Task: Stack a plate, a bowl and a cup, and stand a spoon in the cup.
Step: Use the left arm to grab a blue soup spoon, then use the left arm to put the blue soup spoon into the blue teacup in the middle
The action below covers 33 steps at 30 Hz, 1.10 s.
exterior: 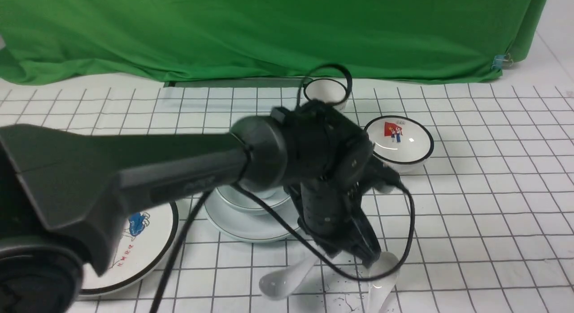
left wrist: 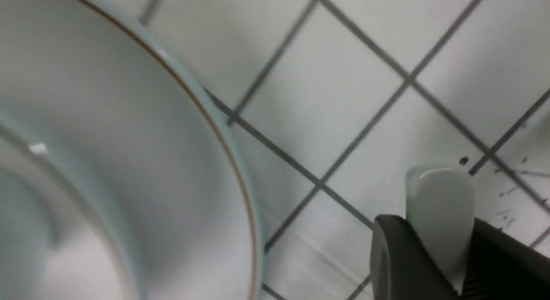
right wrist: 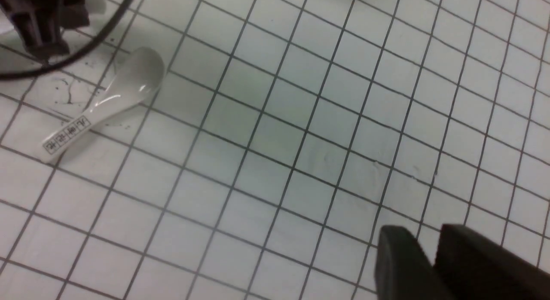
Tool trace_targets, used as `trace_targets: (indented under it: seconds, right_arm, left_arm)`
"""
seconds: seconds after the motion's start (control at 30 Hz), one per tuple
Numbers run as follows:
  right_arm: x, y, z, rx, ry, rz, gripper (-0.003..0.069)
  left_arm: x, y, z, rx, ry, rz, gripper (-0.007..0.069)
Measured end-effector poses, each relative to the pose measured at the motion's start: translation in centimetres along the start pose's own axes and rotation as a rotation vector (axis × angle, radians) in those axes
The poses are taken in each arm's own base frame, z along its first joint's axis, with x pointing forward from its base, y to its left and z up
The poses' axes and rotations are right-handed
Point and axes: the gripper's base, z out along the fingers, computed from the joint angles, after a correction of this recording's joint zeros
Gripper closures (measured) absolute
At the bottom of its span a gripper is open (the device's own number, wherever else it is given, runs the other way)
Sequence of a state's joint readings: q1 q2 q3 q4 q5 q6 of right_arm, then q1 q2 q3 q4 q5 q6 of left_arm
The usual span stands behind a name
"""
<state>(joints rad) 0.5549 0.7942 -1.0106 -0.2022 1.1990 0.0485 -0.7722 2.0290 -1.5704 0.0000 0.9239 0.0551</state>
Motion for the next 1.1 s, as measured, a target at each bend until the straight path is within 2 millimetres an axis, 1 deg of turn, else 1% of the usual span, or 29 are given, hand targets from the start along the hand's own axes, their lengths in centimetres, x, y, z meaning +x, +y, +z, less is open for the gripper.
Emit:
trace_targets:
  seconds: [0.03,0.07,0.1,0.13,0.17,0.23,0.3,0.33,0.37,0.4,0.43,0.47,0.5,0.53,0.63,0.7,0.8,0.93,1.1]
  right_arm:
    - [-0.1,0.0,0.0,0.0,-0.01,-0.008,0.0489]
    - [-0.2,0.0,0.0,-0.001,-0.023,-0.013,0.0489]
    - [-0.3,0.0,0.0,0.0,-0.032,-0.013,0.0489]
    - [-0.4,0.0,0.0,-0.001,-0.041,-0.014,0.0489]
    - [-0.6,0.0,0.0,-0.002,-0.062,-0.015,0.0489]
    - [-0.9,0.0,0.0,-0.003,-0.103,-0.016,0.0489]
    - [-1.3,0.1,-0.1,-0.005,-0.143,-0.016,0.0489]
    - [-1.6,0.1,-0.1,-0.006,-0.172,-0.016,0.0489]
    - [-1.6,0.1,-0.1,-0.006,-0.175,-0.016,0.0489]
    - [-1.9,0.1,-0.2,-0.008,-0.205,-0.016,0.0489]
    - [-2.0,0.1,-0.2,-0.01,-0.218,-0.015,0.0489]
    - [-2.1,0.1,-0.2,-0.011,-0.233,-0.015,0.0489]
    - [-2.2,0.1,-0.3,-0.012,-0.246,-0.015,0.0489]
    - [-2.3,0.1,-0.3,-0.013,-0.26,-0.015,0.0489]
    - [-2.6,0.1,-0.4,-0.014,-0.286,-0.015,0.0489]
    - [-2.7,0.1,-0.4,-0.014,-0.302,-0.015,0.0489]
    - [-2.8,0.2,-0.4,-0.015,-0.313,-0.015,0.0489]
    - [-2.9,0.2,-0.5,-0.015,-0.325,-0.015,0.0489]
    - [-3.0,0.2,-0.5,-0.017,-0.334,-0.005,0.0489]
  left_arm:
    - [-0.6,0.6,-2.0,-0.007,-0.059,-0.014,0.0538]
    - [-1.0,1.2,-4.7,-0.016,-0.136,-0.026,0.0538]
    - [-1.2,1.5,-6.0,-0.022,-0.183,-0.033,0.0538]
    - [-1.3,1.7,-7.2,-0.027,-0.219,-0.038,0.0538]
    - [-1.3,2.2,-10.0,-0.04,-0.317,-0.049,0.0538]
    - [-0.9,3.1,-13.8,-0.062,-0.449,-0.069,0.0538]
    - [-0.2,4.0,-16.0,-0.084,-0.554,-0.09,0.0538]
    - [0.6,4.7,-17.3,-0.107,-0.641,-0.108,0.0538]
    - [0.8,5.0,-17.2,-0.111,-0.643,-0.114,0.0538]
    - [1.8,5.8,-17.9,-0.14,-0.757,-0.139,0.0538]
    - [2.2,6.1,-17.7,-0.145,-0.789,-0.156,0.0538]
    - [3.1,6.8,-16.7,-0.154,-0.838,-0.19,0.0538]
    - [3.3,7.1,-16.6,-0.161,-0.88,-0.205,0.0538]
    - [4.0,7.8,-15.3,-0.168,-0.937,-0.248,0.0538]
    - [5.1,8.7,-12.9,-0.179,-1.018,-0.313,0.0538]
    - [5.6,9.2,-11.4,-0.192,-1.043,-0.333,0.0538]
    - [5.5,9.8,-10.3,-0.21,-1.084,-0.343,0.0538]
    - [5.3,11.2,-9.1,-0.242,-1.125,-0.36,0.0538]
    - [5.4,12.3,-7.8,-0.262,-1.112,-0.383,0.0538]
